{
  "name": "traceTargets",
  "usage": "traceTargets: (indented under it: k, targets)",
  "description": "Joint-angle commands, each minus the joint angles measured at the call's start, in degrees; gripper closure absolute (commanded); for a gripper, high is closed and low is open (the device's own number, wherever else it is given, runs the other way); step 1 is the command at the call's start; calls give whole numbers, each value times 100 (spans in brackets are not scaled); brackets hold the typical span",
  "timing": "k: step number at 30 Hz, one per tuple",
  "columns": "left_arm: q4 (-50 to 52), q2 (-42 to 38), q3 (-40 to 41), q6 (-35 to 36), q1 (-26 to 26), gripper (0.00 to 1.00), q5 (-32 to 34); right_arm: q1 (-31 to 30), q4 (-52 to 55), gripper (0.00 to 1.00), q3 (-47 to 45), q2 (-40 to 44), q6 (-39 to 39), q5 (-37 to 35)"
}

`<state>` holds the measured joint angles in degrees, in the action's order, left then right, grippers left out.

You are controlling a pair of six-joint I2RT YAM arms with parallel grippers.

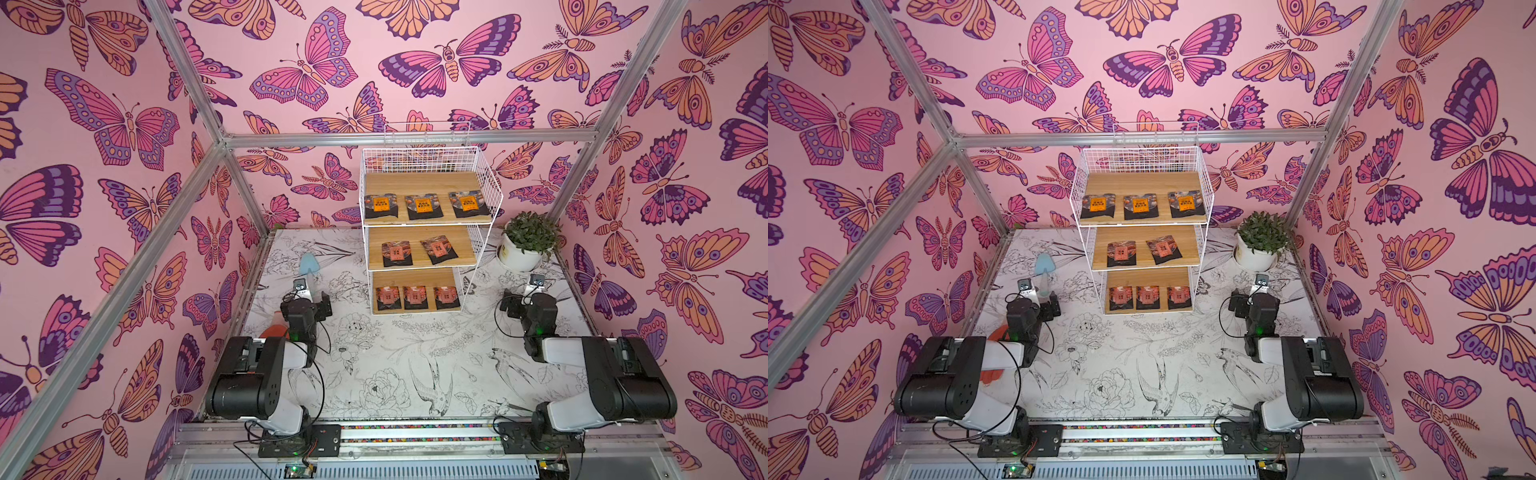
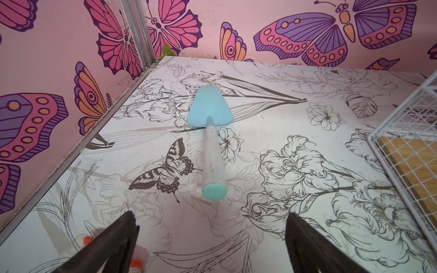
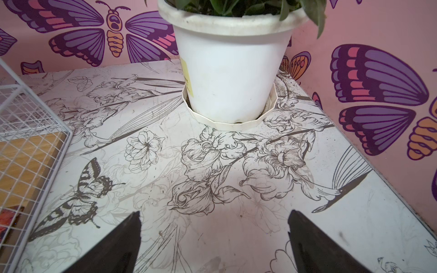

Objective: Remove the tea bags from the shelf
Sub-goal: Pick up the tea bag from the shelf.

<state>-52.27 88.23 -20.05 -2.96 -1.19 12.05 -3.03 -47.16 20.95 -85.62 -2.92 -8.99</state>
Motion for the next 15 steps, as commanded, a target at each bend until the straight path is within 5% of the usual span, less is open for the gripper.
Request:
traceTargets:
  k: [1, 15]
  targets:
    - [-74, 60, -68, 52, -30, 0, 90, 38, -74, 1, 129, -66, 55, -54]
    - [-72, 65, -70, 51, -30, 0, 87, 119, 0, 1, 173, -77, 20, 141]
